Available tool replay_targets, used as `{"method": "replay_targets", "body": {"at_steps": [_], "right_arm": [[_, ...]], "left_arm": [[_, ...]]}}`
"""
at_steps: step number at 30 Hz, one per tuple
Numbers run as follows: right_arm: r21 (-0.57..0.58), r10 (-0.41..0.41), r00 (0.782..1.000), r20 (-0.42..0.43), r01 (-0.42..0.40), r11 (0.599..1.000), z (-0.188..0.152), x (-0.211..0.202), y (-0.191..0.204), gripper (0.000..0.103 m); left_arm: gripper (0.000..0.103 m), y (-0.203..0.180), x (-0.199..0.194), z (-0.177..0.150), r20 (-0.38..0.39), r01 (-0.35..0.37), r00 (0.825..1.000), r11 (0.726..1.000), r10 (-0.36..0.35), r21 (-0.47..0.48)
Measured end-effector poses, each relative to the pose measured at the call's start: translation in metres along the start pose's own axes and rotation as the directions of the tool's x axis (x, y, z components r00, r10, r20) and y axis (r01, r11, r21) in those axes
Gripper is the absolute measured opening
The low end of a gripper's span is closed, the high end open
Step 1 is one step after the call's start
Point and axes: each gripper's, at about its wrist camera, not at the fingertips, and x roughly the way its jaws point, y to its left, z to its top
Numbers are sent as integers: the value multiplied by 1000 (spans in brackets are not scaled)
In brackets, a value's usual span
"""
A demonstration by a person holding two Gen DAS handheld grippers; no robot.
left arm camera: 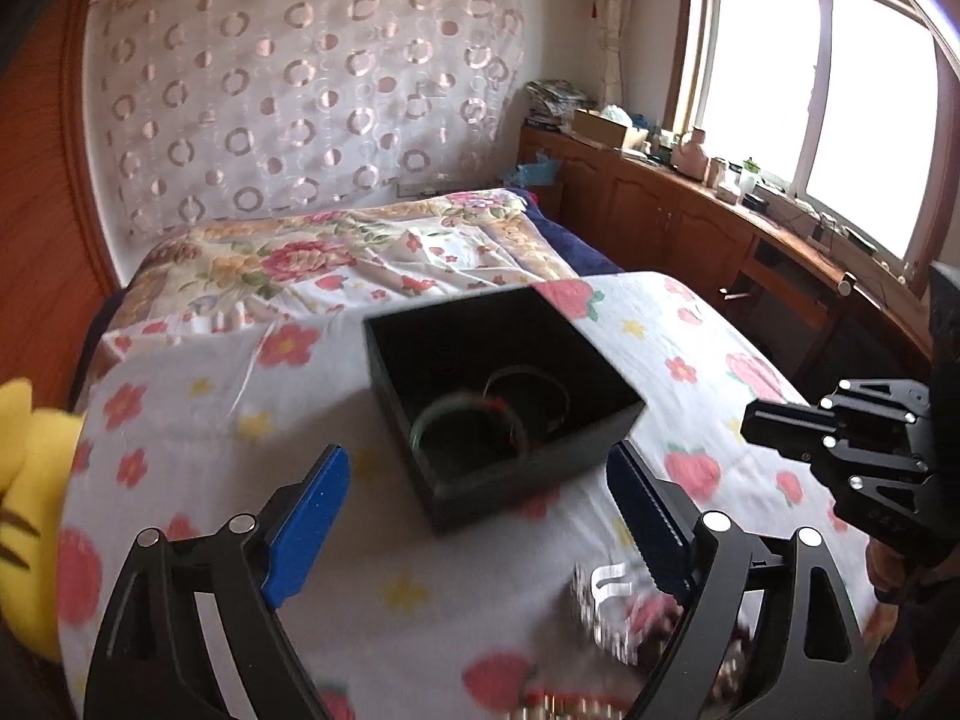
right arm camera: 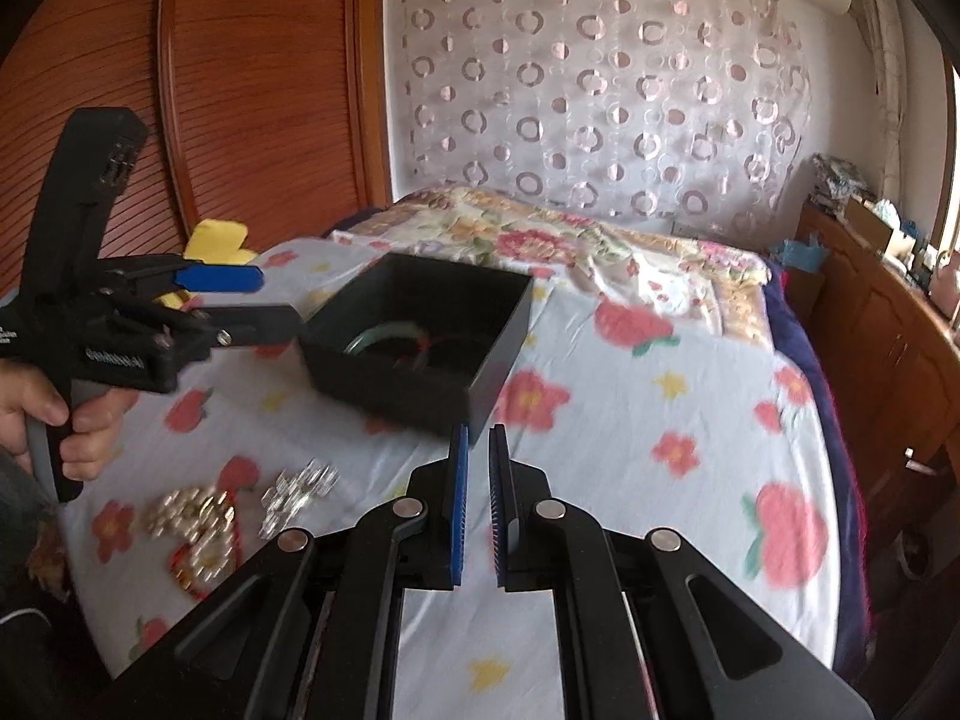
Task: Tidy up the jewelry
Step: 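Release the jade bangle into the black box and return the left tool to the jewelry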
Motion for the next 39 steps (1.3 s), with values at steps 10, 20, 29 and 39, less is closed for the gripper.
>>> {"method": "replay_targets", "body": {"at_steps": [10, 20, 29, 39], "right_arm": [[30, 68, 994, -87, -66, 997, -50, -8, 34, 8], [38, 72, 984, -165, -67, 997, -70, 3, 48, 18], [0, 75, 985, -158, -76, 997, -62, 5, 56, 15], [-14, 60, 994, 90, -59, 998, -23, -68, 55, 15]], "left_arm": [[91, 6, -48, -66, 1, -46, 999, 998, 46, -38], [93, 6, -81, -108, -5, -79, 997, 995, 79, -53], [94, 10, -87, -131, -41, -90, 995, 995, 88, -52], [72, 2, -76, -135, -65, -8, 998, 999, 5, -41]]}}
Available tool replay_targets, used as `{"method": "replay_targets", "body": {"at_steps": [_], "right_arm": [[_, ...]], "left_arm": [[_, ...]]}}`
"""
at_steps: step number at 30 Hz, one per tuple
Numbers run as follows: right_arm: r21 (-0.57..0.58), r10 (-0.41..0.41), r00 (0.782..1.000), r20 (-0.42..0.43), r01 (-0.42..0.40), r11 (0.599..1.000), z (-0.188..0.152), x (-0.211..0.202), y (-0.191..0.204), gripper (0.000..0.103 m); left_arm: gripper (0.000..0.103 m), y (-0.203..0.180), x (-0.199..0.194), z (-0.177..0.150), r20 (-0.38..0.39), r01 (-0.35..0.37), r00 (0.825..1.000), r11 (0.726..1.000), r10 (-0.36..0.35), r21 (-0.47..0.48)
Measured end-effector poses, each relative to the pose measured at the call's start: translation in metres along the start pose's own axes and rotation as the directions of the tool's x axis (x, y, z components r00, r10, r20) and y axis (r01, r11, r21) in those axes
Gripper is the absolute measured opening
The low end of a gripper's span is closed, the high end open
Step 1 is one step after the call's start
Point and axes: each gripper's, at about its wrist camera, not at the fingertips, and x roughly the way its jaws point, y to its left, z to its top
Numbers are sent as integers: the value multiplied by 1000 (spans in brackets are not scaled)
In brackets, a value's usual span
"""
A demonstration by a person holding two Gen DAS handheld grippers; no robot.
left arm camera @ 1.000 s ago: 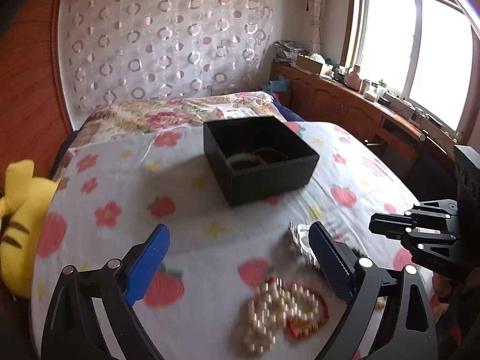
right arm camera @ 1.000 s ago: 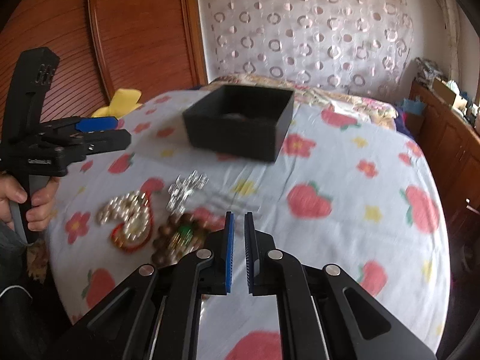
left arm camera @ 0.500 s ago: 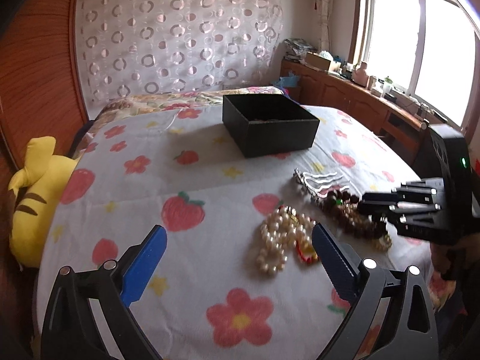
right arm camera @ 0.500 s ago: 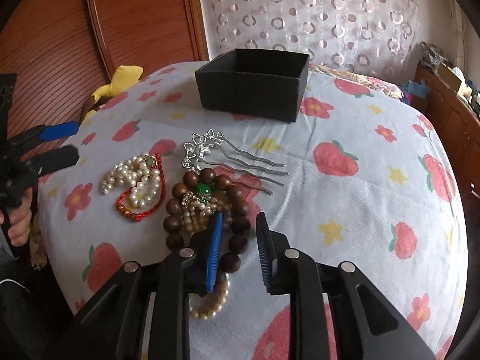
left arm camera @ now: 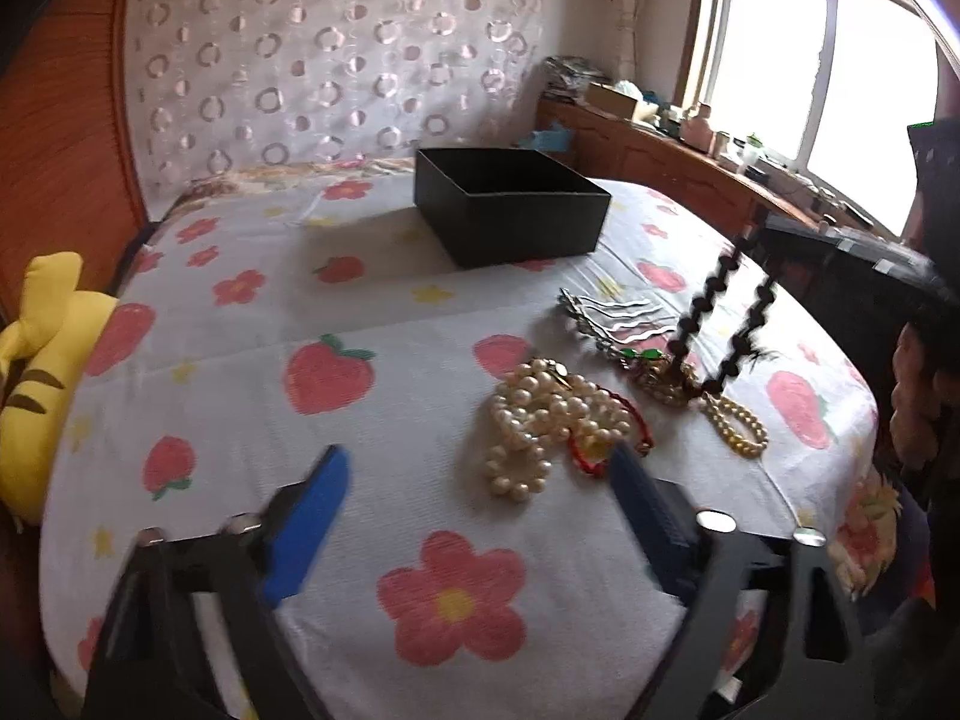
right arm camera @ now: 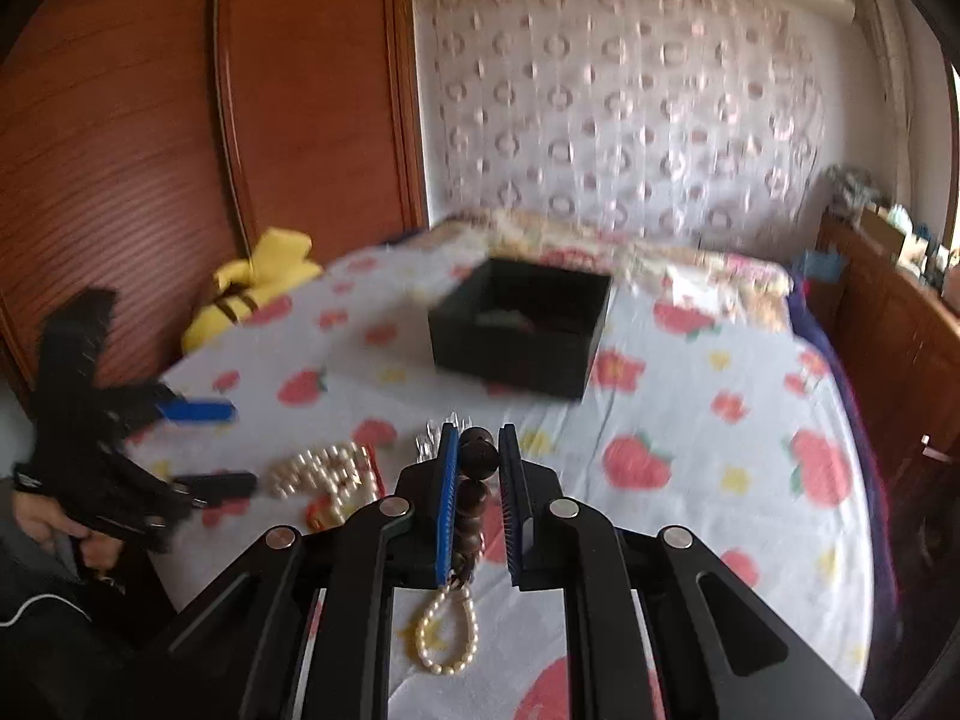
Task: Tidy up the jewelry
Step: 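Release the jade bangle into the black box and return the left tool to the jewelry, then grasp the pearl necklace with the left tool while the right tool lifts the brown bead bracelet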
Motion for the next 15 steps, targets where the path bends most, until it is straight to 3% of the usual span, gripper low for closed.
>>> {"method": "replay_targets", "body": {"at_steps": [4, 10, 15], "right_arm": [[-38, -15, 999, 40, 17, 999, 10, -19, 5, 15], [-35, -27, 998, 49, 29, 999, 11, -27, 2, 15], [-27, -20, 999, 37, 21, 999, 5, -22, 3, 15]], "left_arm": [[44, 0, 9, 3, -29, 51, 998, 999, -51, -18], [39, -6, 20, 6, -60, 55, 997, 998, -54, 3], [25, -8, 32, 9, -83, 57, 995, 998, -56, 15]]}}
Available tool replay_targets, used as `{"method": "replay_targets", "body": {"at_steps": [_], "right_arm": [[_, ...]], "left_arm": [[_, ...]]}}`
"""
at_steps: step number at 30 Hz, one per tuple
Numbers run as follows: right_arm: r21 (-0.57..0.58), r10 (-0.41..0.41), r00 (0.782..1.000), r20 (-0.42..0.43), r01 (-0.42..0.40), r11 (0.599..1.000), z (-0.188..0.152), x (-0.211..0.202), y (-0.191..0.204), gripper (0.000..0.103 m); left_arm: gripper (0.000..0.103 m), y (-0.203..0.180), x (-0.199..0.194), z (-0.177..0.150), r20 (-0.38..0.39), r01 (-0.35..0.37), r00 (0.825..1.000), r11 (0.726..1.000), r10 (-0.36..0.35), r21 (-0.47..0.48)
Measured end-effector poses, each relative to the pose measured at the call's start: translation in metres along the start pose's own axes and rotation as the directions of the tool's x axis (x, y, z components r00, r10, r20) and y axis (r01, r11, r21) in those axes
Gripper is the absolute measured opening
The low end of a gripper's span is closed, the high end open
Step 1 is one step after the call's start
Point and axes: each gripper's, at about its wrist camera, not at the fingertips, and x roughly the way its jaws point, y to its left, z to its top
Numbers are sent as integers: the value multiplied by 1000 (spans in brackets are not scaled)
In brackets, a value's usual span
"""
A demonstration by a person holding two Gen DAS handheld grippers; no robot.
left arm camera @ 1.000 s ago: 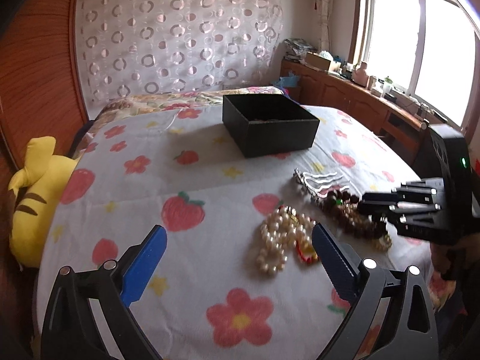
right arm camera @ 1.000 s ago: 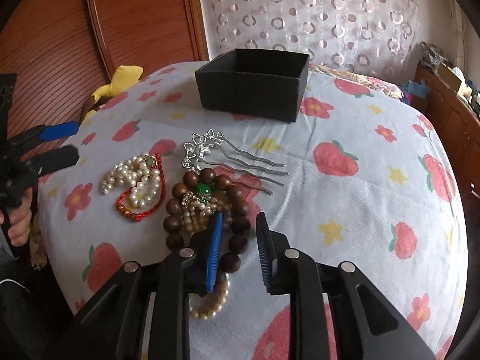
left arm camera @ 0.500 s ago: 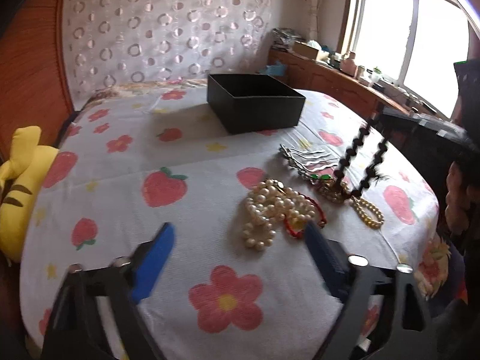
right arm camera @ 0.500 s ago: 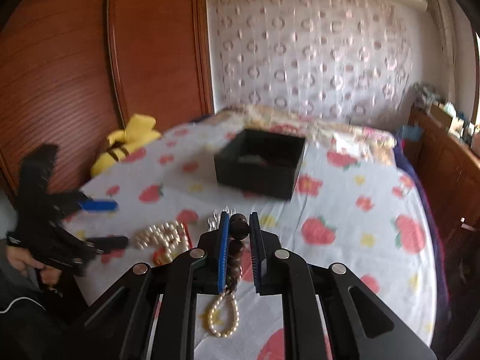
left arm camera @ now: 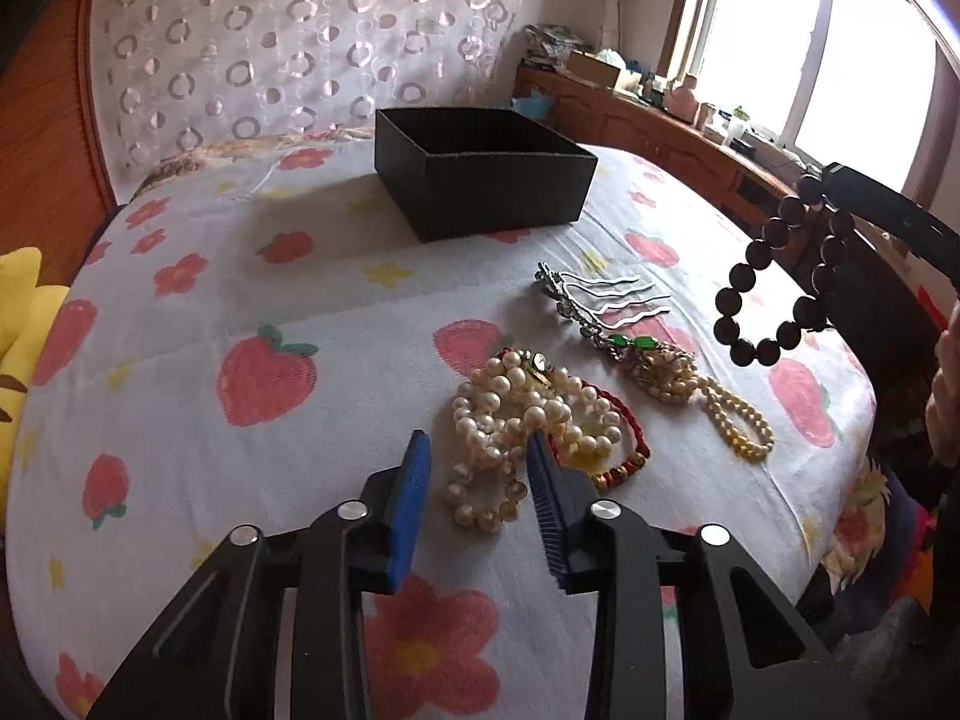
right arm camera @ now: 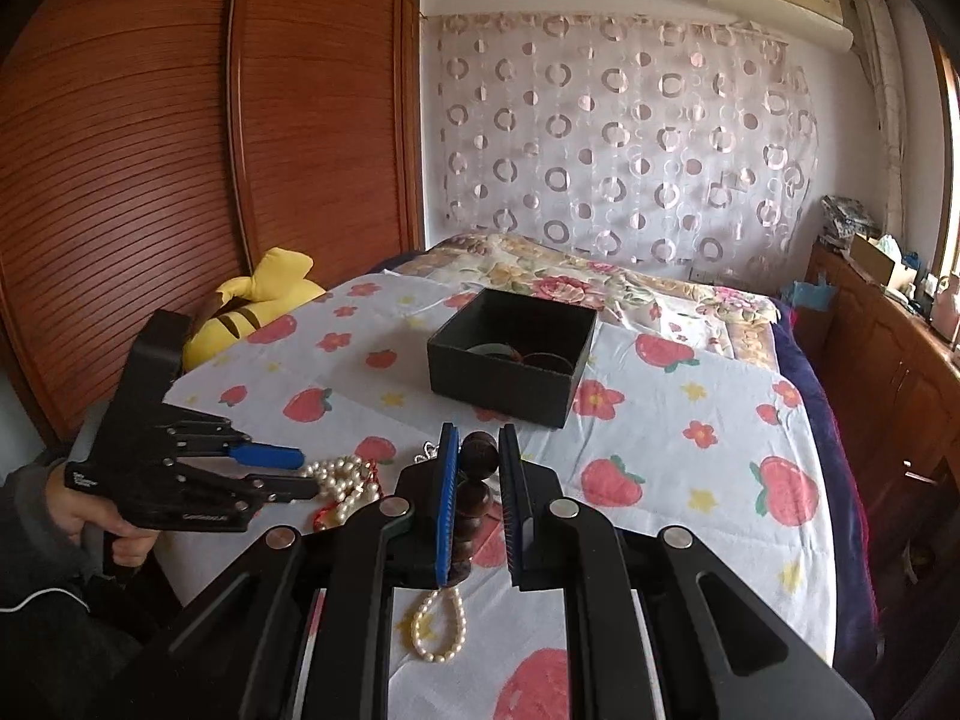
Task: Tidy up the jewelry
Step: 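Grasp the pearl necklace with the left tool while the right tool lifts the brown bead bracelet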
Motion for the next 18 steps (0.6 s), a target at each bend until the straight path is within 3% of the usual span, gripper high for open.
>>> {"method": "replay_targets", "body": {"at_steps": [2, 6, 18], "right_arm": [[-2, -1, 1000, -5, 1, 1000, -2, 1, 2, 15], [-2, -4, 1000, -12, 4, 1000, -6, -1, 2, 15], [-1, -3, 1000, 9, 3, 1000, -5, -7, 0, 15]], "left_arm": [[14, -1, 1, 1, 1, 8, 1000, 1000, -8, 19], [6, -1, -5, 7, 16, 25, 1000, 999, -25, 27], [6, -21, -66, 40, 190, 55, 980, 997, -65, 58]]}}
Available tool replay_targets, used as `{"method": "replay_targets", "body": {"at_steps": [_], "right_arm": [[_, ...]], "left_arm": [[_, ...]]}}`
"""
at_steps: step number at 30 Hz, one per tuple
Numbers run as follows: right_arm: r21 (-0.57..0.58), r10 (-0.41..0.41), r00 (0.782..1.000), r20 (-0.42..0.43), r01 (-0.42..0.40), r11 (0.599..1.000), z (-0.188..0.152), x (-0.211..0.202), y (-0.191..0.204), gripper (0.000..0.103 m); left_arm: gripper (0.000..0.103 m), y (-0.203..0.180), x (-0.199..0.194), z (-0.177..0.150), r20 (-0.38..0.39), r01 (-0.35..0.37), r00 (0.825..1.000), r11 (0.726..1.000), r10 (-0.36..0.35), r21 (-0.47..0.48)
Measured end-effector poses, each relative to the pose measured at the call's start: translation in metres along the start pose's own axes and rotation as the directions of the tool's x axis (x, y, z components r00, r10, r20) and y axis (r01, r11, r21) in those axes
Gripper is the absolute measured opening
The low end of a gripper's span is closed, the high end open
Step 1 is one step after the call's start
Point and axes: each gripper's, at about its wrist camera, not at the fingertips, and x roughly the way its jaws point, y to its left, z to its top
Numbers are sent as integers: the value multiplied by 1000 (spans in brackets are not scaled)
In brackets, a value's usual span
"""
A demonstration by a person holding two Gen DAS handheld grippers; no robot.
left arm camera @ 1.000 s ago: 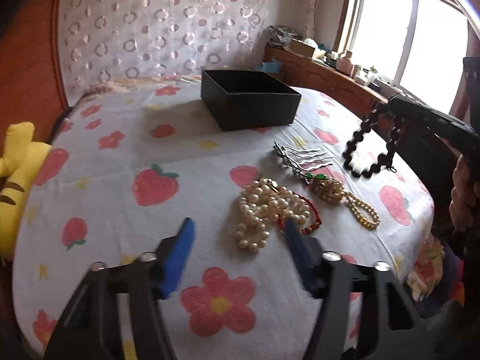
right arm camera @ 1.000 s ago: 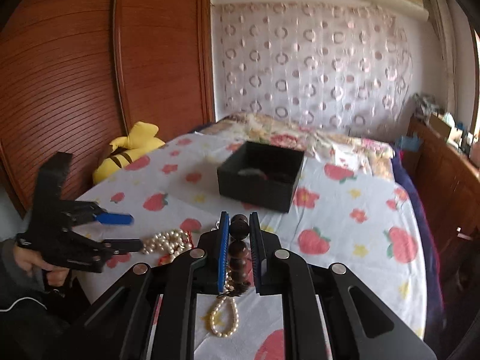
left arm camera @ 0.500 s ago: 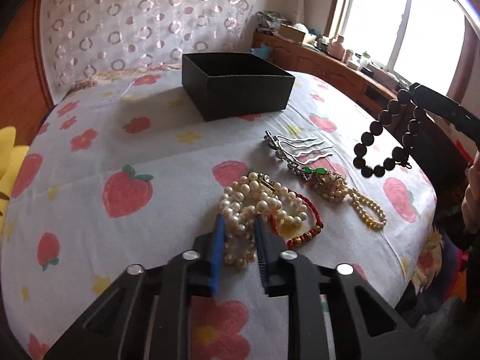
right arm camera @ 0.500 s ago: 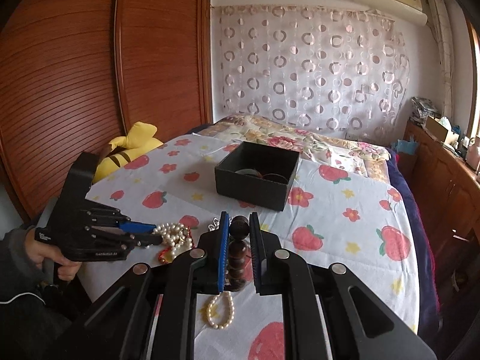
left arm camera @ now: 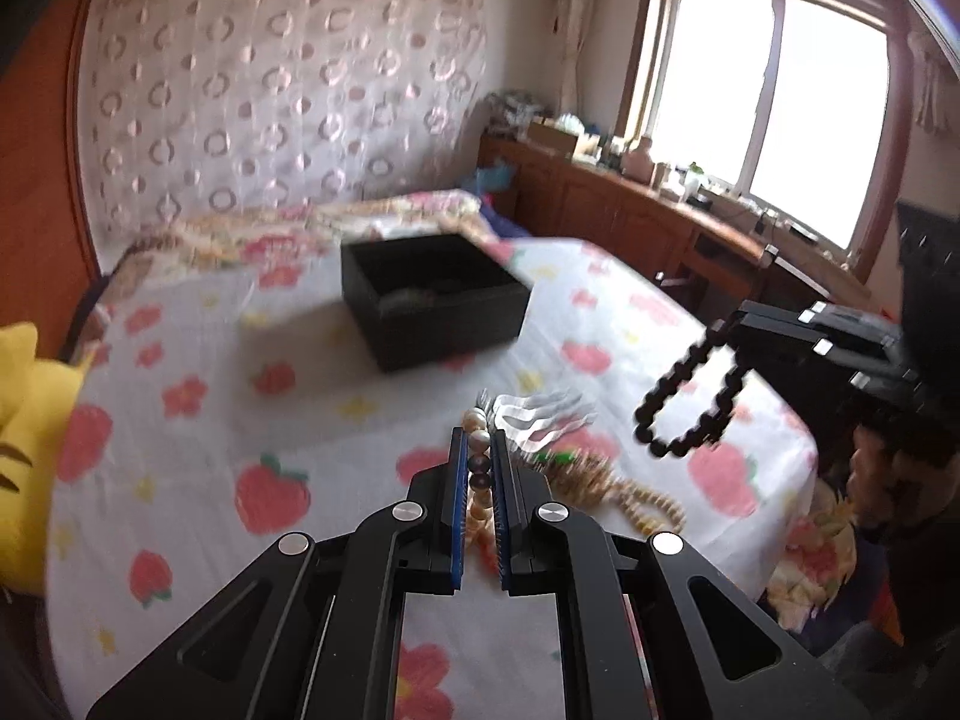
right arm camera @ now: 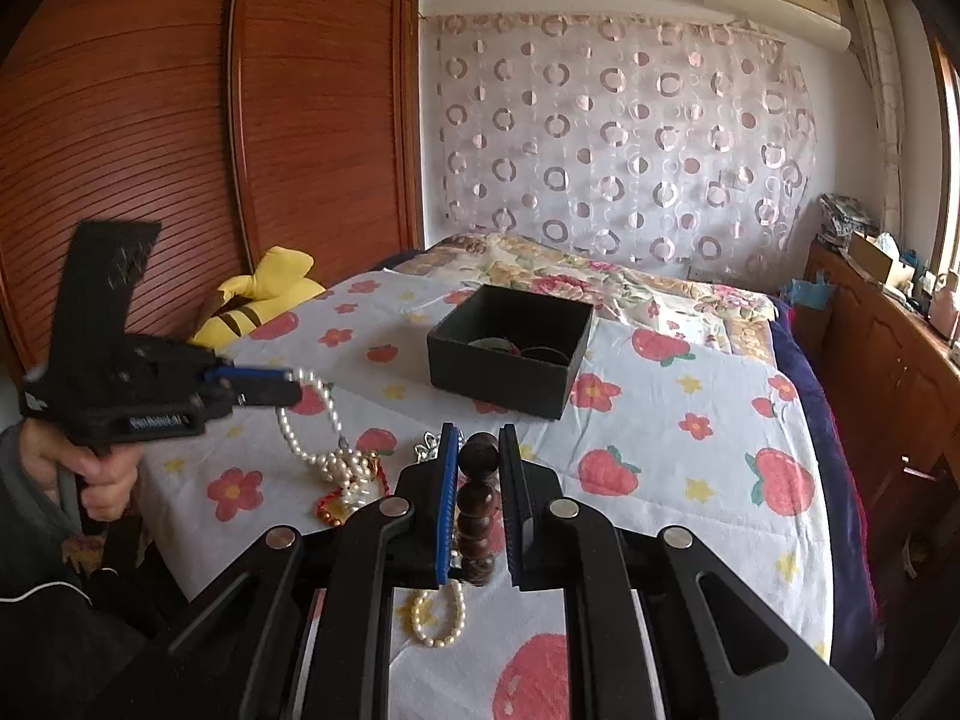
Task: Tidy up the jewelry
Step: 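Grasp the pearl necklace with the left tool while the right tool lifts the brown bead bracelet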
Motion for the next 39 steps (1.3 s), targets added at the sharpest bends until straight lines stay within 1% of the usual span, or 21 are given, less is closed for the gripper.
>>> {"method": "replay_targets", "body": {"at_steps": [4, 10, 20, 26, 30, 35, 39], "right_arm": [[-5, 1, 1000, 16, 0, 1000, 4, -5, 2, 15], [-17, -3, 999, 34, 3, 1000, 11, -10, 1, 15], [-40, -7, 997, 73, 10, 999, 32, -14, 1, 15], [-66, -9, 994, 105, 16, 998, 54, -12, -1, 15], [-73, -18, 991, 133, 28, 997, 72, -11, -5, 15], [-52, -26, 987, 160, 35, 998, 97, -9, -20, 15], [-35, -28, 984, 175, 35, 999, 113, -6, -33, 15]], "left_arm": [[6, -9, -15, 20, 57, 10, 998, 1000, -11, 20], [6, -19, -30, 46, 121, 1, 993, 999, -7, 49], [6, -26, -41, 79, 182, -20, 983, 996, 5, 83], [6, -28, -41, 101, 208, -37, 978, 994, 16, 99], [6, -26, -39, 124, 233, -66, 972, 992, 39, 108], [6, -19, -34, 155, 255, -100, 964, 989, 70, 105], [6, -11, -24, 179, 266, -153, 956, 983, 122, 98]]}}
